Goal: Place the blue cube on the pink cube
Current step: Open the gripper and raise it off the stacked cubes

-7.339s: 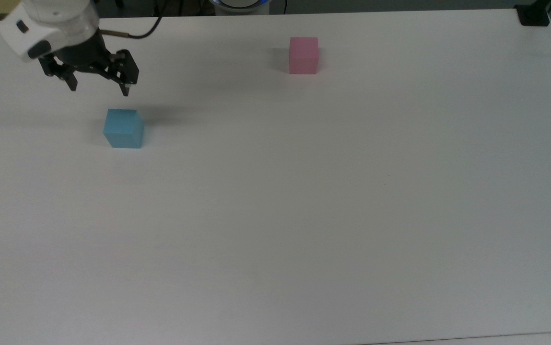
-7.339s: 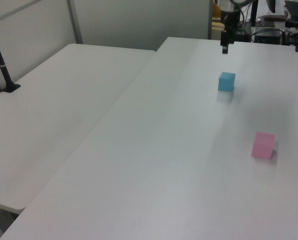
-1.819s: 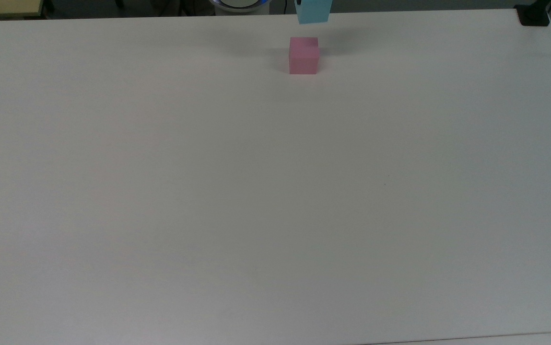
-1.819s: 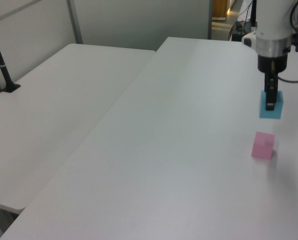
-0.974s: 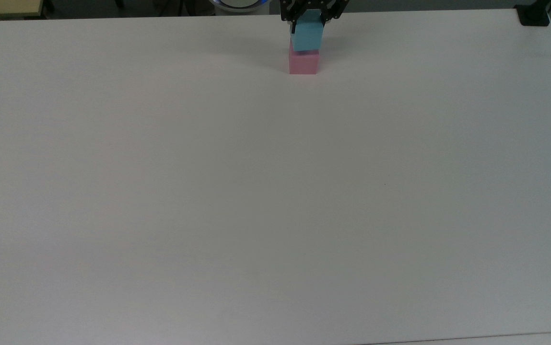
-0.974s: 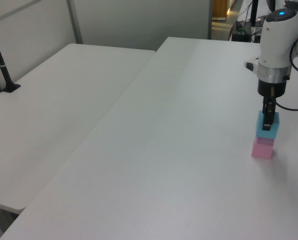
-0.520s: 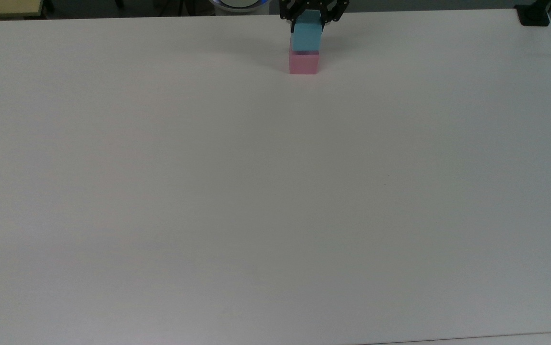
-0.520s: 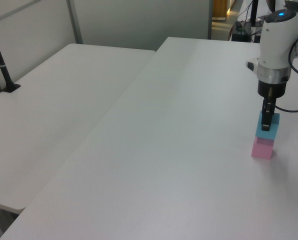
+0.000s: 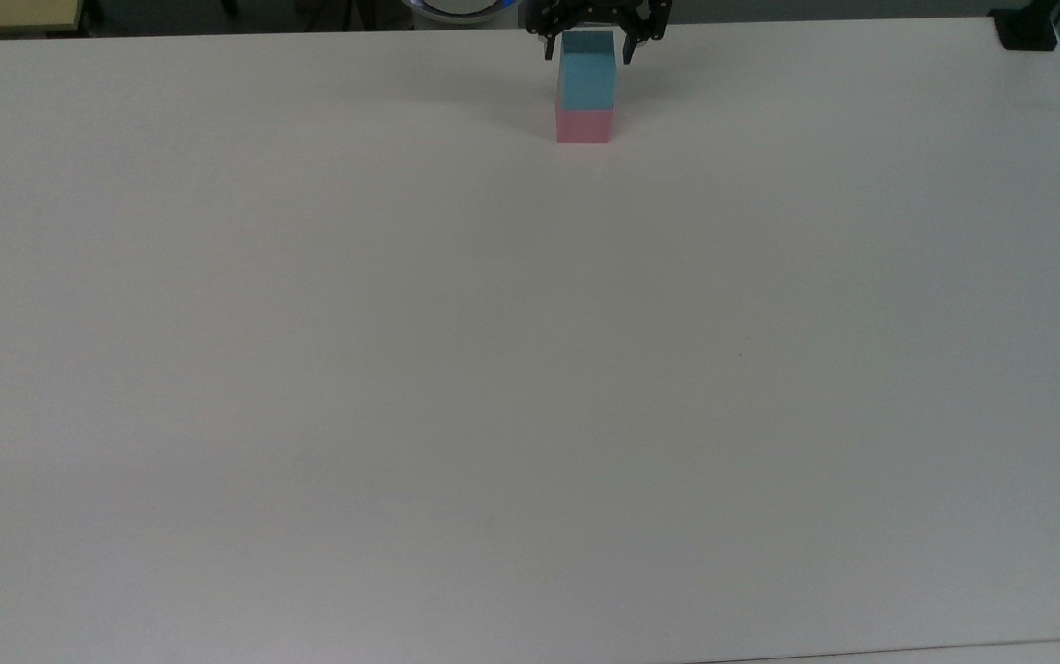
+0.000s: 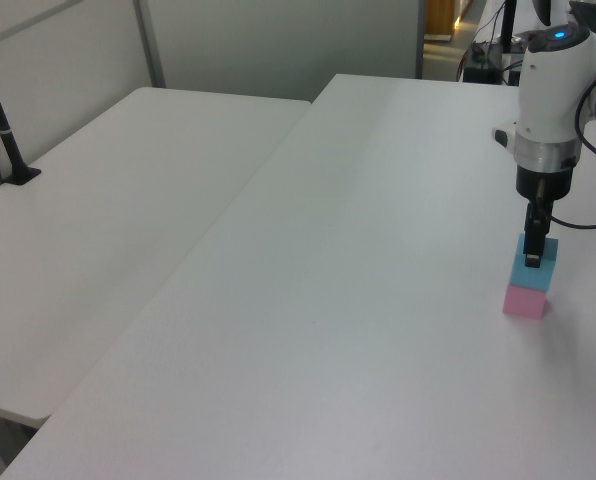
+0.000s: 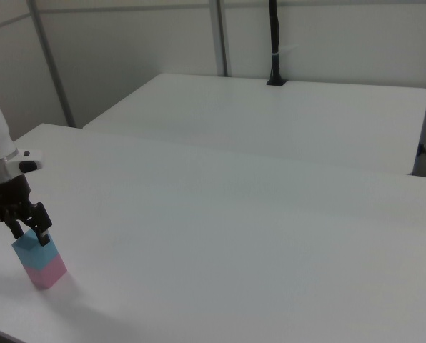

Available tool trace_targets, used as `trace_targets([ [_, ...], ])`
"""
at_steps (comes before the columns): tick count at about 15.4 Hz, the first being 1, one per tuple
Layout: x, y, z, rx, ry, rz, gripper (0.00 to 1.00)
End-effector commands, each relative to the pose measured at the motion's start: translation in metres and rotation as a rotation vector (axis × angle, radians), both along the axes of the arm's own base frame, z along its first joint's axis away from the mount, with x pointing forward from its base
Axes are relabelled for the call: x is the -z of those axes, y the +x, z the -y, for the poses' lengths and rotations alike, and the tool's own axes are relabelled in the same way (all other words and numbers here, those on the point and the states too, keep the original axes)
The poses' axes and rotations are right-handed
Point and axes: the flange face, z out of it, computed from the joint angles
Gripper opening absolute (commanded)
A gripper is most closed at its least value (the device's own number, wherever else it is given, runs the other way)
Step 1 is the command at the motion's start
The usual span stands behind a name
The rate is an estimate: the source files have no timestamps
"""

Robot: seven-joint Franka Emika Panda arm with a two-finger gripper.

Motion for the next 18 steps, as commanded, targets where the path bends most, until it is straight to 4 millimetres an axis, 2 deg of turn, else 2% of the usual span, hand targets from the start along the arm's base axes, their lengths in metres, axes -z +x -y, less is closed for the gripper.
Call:
trace_targets([
  [1,0.001,-0.001,0.001,0.028,0.03,0.011,1.0],
  [3,-0.009,0.002,0.0,0.03,0.032,0.017,1.0],
  [6,-0.057,0.011,-0.001,0.032,0.03,-0.021,1.0],
  [7,-0.091,0.015,-0.006,0.024,0.028,-0.028,1.0],
  [11,-0.193,0.025,-0.005,0.026,0.065,0.018,1.0],
  [13,-0.231,0.03,0.002,0.036,0.09,0.05,1.0],
  [15,-0.25,0.037,0.004,0.037,0.099,0.058,1.0],
  [16,-0.251,0.045,0.006,0.032,0.102,0.053,1.0],
  [18,-0.253,0.075,0.027,0.022,0.118,0.052,1.0],
])
